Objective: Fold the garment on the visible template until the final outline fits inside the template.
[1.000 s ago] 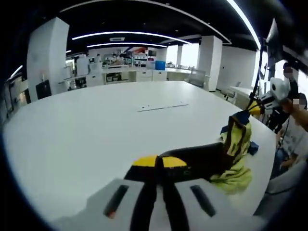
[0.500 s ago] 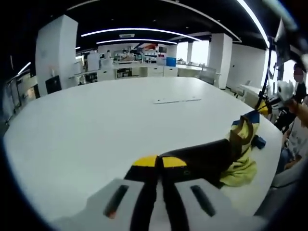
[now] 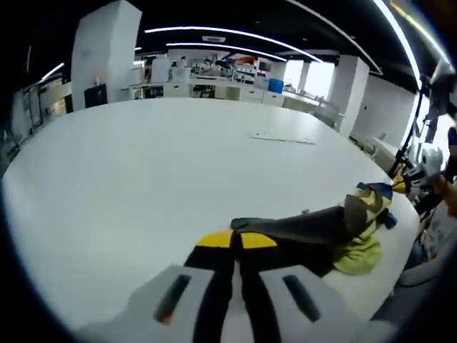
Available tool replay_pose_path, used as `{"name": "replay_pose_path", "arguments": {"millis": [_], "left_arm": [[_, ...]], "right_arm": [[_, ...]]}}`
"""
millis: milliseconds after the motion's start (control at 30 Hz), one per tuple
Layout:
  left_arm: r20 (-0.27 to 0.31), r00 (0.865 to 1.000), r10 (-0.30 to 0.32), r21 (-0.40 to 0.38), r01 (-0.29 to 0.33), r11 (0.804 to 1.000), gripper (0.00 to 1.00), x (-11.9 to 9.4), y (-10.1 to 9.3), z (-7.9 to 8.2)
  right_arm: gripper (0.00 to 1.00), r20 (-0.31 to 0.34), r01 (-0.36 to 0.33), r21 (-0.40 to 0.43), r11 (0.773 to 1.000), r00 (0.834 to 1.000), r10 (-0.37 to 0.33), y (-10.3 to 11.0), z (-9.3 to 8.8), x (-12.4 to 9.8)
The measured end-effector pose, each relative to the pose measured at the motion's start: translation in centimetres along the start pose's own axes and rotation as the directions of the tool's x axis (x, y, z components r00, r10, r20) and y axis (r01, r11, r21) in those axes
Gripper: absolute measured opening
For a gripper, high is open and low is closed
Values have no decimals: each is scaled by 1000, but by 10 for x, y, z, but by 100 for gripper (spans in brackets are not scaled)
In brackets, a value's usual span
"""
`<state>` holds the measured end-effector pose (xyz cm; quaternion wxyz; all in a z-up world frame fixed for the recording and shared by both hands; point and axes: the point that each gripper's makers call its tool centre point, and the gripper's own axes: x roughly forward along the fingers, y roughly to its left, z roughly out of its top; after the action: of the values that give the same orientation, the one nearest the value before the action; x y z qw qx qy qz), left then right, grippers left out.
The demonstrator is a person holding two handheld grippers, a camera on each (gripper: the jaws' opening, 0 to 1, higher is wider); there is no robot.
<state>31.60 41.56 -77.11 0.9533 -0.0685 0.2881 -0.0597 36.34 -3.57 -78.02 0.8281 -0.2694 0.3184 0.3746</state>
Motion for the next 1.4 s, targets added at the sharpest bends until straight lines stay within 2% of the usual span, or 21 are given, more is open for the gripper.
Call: {"name": "replay_pose_path", "arguments": {"millis": [167, 200, 367, 400, 467, 533, 600, 700, 867, 933, 1067, 1167, 1333, 1400], "left_arm": [[-26, 999, 26, -3, -26, 1000, 0, -2, 9, -11], [-54, 998, 44, 3, -44, 999, 0, -3, 13, -17], [-60, 997, 58, 40, -56, 998, 0, -6, 10, -19], [-59, 996, 67, 53, -64, 997, 0, -7, 10, -18], [-52, 996, 76, 76, -72, 995, 4, -9, 8, -14], [-36, 997, 71, 82, -68, 994, 11, -11, 3, -7], [-11, 999, 34, 85, -33, 996, 15, -12, -10, 2], [19, 1000, -21, 129, 19, 992, 13, -9, -24, 15], [35, 994, -106, 199, 97, 975, 16, -4, -57, 31], [30, 991, -131, 214, 122, 969, 16, -1, -59, 32], [14, 983, -184, 256, 175, 951, 18, 3, -83, 33], [-1, 970, -242, 282, 232, 931, 21, 6, -100, 33], [-47, 951, -306, 302, 306, 903, 26, 13, -122, 25], [-67, 942, -330, 317, 334, 888, 29, 17, -131, 20]], "right_arm": [[0, -18, -13, 33, 999, 1000, 14, 4, -9, 3], [0, -18, -14, 42, 999, 1000, 15, 4, -10, 4], [0, -13, -26, 27, 999, 1000, 26, 7, -10, 3], [2, -3, -6, 27, 1000, 1000, 6, 3, -8, 1], [9, 27, -13, 73, 997, 1000, 11, 2, -3, -2], [14, 54, -19, 89, 996, 998, 15, 2, 3, -6], [15, 64, -25, 84, 996, 998, 20, 3, 9, -10], [18, 81, -35, 73, 997, 996, 29, 4, 17, -11], [18, 105, -52, 77, 996, 994, 44, 3, 29, -9], [18, 106, -60, 74, 995, 993, 51, 5, 30, -9], [19, 107, -93, 43, 995, 990, 88, 12, 37, -8], [21, 109, -132, 20, 991, 986, 129, 20, 41, -5], [37, 101, -180, 9, 984, 979, 178, 30, 43, 2], [38, 80, -187, -10, 982, 979, 187, 33, 41, 7]]}}
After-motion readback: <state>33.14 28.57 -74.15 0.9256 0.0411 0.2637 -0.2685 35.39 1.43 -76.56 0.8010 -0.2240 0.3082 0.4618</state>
